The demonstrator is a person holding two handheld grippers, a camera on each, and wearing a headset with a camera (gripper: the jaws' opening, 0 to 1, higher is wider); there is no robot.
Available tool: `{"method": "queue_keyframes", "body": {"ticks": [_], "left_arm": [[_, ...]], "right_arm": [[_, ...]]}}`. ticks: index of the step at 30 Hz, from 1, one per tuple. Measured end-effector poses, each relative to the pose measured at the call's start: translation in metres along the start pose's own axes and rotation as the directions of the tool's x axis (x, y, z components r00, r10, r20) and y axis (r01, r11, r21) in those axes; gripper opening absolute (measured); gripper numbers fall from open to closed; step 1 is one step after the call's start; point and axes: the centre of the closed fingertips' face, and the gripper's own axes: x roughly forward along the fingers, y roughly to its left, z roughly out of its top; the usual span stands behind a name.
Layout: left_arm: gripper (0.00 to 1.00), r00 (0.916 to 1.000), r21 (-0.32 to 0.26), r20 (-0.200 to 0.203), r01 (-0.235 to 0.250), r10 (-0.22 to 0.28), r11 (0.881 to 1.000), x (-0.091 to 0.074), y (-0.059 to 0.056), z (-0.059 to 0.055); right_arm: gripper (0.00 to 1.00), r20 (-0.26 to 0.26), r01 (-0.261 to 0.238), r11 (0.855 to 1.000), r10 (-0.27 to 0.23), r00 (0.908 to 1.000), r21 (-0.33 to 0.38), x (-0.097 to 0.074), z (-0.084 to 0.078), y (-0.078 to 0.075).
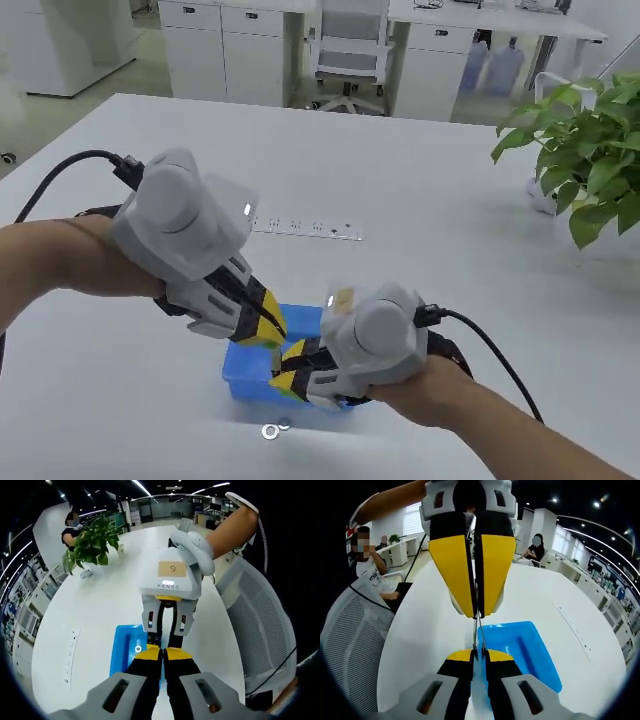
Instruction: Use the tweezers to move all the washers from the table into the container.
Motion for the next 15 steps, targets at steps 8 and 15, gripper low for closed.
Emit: {"method": "queue_keyframes", "body": {"ticks": [8, 15], "left_arm": [[0.05, 1.0, -0.001, 0.002, 0.005, -0.005, 1.0, 0.001, -0.007, -0.001], [0.05, 0.9998, -0.008, -0.004, 0.018, -0.018, 1.0, 0.006, -0.014, -0.007]], "right_arm": [[0.11, 0.0, -0.001, 1.0, 0.001, 1.0, 0.002, 0.001, -0.002, 0.008], [0.11, -0.002, -0.009, 1.0, 0.009, 1.0, 0.01, 0.005, -0.007, 0.017]]}}
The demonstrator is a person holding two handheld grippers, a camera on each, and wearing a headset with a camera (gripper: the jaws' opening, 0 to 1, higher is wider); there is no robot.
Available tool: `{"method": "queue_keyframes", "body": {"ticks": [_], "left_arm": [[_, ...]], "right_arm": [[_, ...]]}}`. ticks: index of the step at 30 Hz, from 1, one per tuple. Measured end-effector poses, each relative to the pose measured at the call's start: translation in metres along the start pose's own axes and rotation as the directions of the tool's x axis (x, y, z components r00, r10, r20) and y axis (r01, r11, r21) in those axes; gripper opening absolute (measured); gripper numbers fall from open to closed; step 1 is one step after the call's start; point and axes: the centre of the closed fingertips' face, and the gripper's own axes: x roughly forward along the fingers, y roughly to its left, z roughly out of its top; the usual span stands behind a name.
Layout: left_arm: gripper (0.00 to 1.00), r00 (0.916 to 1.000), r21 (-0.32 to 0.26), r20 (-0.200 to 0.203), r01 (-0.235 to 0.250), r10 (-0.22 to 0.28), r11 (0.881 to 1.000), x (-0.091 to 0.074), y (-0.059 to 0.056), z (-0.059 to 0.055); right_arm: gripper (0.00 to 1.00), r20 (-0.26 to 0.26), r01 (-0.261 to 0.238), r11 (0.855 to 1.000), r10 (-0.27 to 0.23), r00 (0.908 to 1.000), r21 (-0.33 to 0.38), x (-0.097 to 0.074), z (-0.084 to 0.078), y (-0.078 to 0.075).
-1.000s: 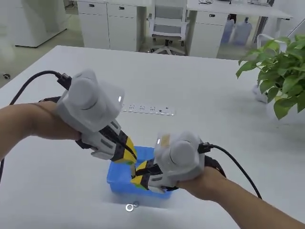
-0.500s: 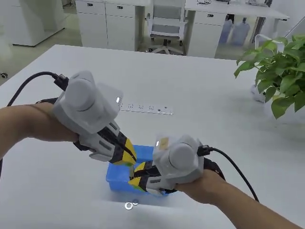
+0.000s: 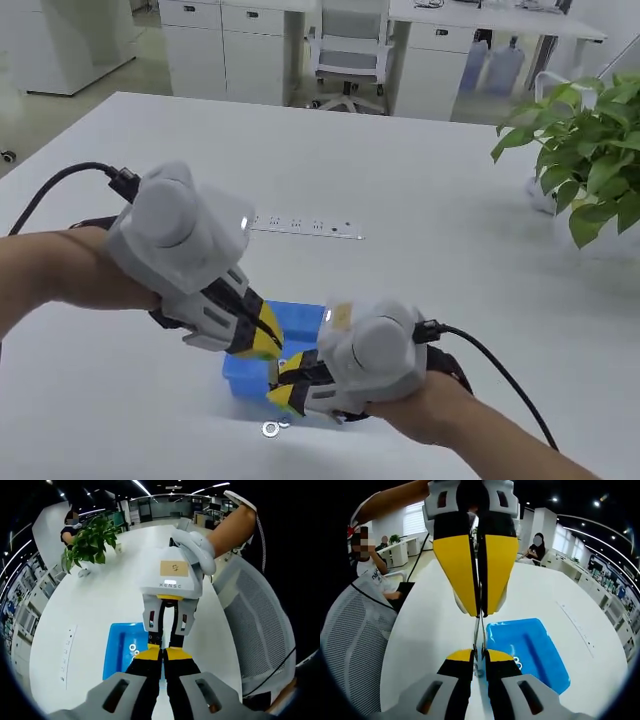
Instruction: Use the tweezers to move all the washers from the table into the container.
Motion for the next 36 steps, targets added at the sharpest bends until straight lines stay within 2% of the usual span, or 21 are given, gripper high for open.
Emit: {"method": "queue_keyframes", "body": {"ticks": [9, 23, 36], "left_arm": [[0.05, 0.9996, -0.021, -0.009, 0.027, -0.027, 0.999, 0.01, -0.01, -0.011], [0.05, 0.9985, -0.053, -0.023, 0.049, -0.05, 0.997, 0.019, -0.018, -0.03], [0.05, 0.9982, -0.065, -0.024, 0.054, -0.056, 0.996, 0.022, -0.018, -0.035]], "right_arm": [[0.11, -0.015, -0.021, 1.0, 0.021, 0.9997, 0.013, 0.01, -0.011, 0.012], [0.11, -0.034, -0.041, 0.999, 0.041, 0.9986, 0.016, 0.024, -0.025, 0.021], [0.11, -0.041, -0.045, 0.999, 0.046, 0.9981, 0.007, 0.028, -0.029, 0.021]]}}
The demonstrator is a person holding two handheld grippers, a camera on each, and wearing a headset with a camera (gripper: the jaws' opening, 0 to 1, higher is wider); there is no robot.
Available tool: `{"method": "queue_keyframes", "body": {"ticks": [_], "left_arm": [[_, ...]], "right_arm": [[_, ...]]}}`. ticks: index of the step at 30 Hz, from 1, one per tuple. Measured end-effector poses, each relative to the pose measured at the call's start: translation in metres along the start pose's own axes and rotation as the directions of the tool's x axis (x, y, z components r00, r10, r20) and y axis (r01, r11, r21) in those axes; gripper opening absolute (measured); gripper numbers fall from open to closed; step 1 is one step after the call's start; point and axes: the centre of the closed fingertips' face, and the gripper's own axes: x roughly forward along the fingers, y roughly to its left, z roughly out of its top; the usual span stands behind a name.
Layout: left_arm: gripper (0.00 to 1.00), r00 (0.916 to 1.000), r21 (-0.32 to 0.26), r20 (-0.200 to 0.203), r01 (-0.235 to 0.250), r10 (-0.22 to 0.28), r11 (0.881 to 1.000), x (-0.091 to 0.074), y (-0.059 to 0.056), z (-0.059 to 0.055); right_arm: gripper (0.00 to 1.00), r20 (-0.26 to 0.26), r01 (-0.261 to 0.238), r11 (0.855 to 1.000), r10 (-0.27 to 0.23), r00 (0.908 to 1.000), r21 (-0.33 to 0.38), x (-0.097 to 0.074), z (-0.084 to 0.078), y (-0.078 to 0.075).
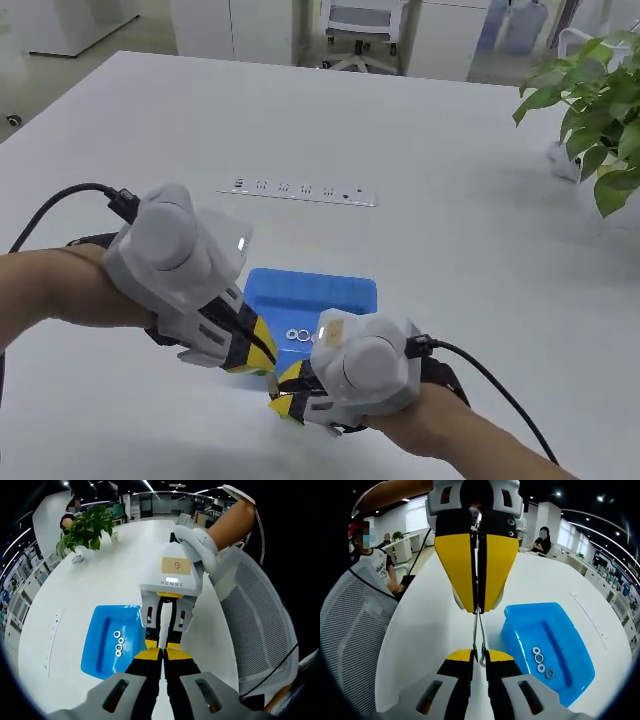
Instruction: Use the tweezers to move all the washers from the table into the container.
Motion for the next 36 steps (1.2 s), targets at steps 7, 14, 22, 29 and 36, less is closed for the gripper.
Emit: {"method": "queue_keyframes", "body": {"ticks": [7, 14, 22, 29, 36], "left_arm": [[0.05, 1.0, 0.0, -0.006, 0.0, 0.0, 1.0, 0.003, 0.001, -0.003], [0.05, 1.0, -0.001, -0.004, -0.002, 0.002, 1.0, 0.003, 0.003, -0.003], [0.05, 0.9999, -0.012, 0.014, 0.004, -0.004, 1.0, 0.006, 0.006, 0.002], [0.05, 0.9997, -0.019, 0.021, 0.015, -0.015, 1.0, 0.007, 0.005, 0.004], [0.05, 0.9997, -0.016, 0.018, 0.016, -0.015, 1.0, 0.008, 0.005, 0.005]], "right_arm": [[0.11, -0.003, -0.001, 1.0, 0.001, 1.0, -0.004, 0.003, -0.002, -0.001], [0.12, -0.001, -0.005, 1.0, 0.005, 1.0, 0.001, 0.004, -0.003, -0.002], [0.11, -0.077, 0.002, 1.0, -0.002, 0.997, 0.003, 0.007, -0.019, -0.001], [0.11, -0.035, 0.007, 0.999, -0.006, 0.9994, 0.039, 0.002, -0.015, -0.001], [0.12, 0.014, 0.004, 0.999, -0.005, 0.9999, 0.044, 0.0, -0.002, -0.003]]}}
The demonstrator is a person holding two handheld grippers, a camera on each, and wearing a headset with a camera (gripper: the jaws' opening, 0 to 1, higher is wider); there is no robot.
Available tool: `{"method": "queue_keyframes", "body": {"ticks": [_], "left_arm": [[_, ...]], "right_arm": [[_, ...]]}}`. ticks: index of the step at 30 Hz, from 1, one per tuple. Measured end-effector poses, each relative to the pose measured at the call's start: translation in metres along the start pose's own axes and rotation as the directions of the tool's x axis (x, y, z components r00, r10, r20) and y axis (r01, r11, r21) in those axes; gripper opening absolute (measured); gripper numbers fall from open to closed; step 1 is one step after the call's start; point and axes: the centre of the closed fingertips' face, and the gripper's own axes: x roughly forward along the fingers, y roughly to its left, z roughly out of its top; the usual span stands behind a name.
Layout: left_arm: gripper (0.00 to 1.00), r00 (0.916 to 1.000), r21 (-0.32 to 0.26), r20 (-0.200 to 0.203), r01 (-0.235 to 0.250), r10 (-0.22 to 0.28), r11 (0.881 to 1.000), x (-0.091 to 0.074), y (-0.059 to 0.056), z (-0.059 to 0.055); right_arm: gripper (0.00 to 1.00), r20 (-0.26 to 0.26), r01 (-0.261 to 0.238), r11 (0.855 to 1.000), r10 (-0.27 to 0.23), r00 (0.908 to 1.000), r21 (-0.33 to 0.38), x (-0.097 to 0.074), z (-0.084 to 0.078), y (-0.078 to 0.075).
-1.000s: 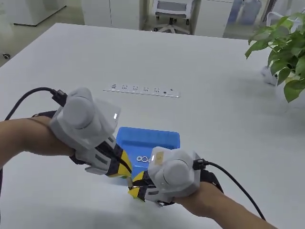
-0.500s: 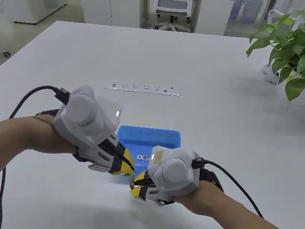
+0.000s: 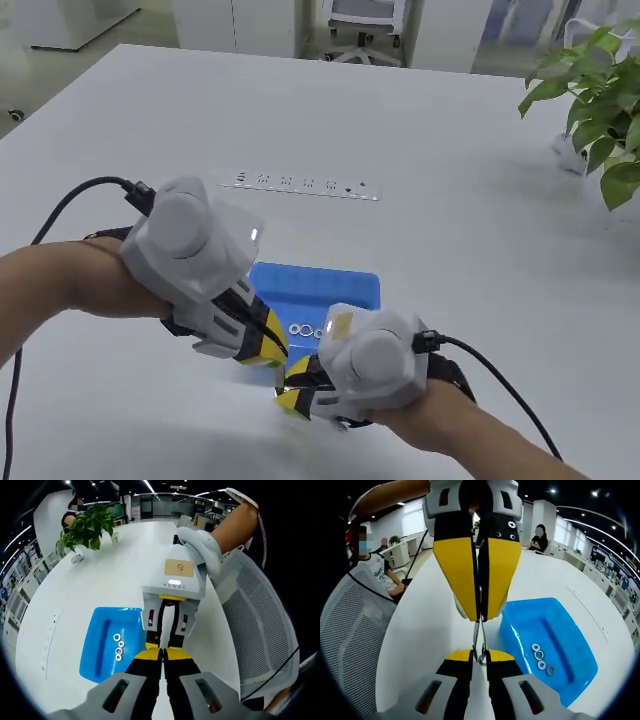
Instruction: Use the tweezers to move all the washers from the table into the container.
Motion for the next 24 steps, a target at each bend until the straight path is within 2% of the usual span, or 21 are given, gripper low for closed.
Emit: {"method": "queue_keyframes", "body": {"ticks": [10, 24], "left_arm": [[0.05, 1.0, 0.008, -0.008, -0.004, 0.004, 1.0, -0.0011, 0.0005, -0.0023], [0.05, 0.9998, 0.017, -0.017, -0.005, 0.005, 1.0, -0.0011, -0.0013, -0.0022]], "right_arm": [[0.11, 0.0, -0.004, 1.0, 0.004, 1.0, -0.022, 0.0025, 0.0009, 0.0005], [0.1, -0.002, -0.002, 1.0, 0.002, 1.0, -0.012, 0.0022, 0.0009, 0.0009]]}}
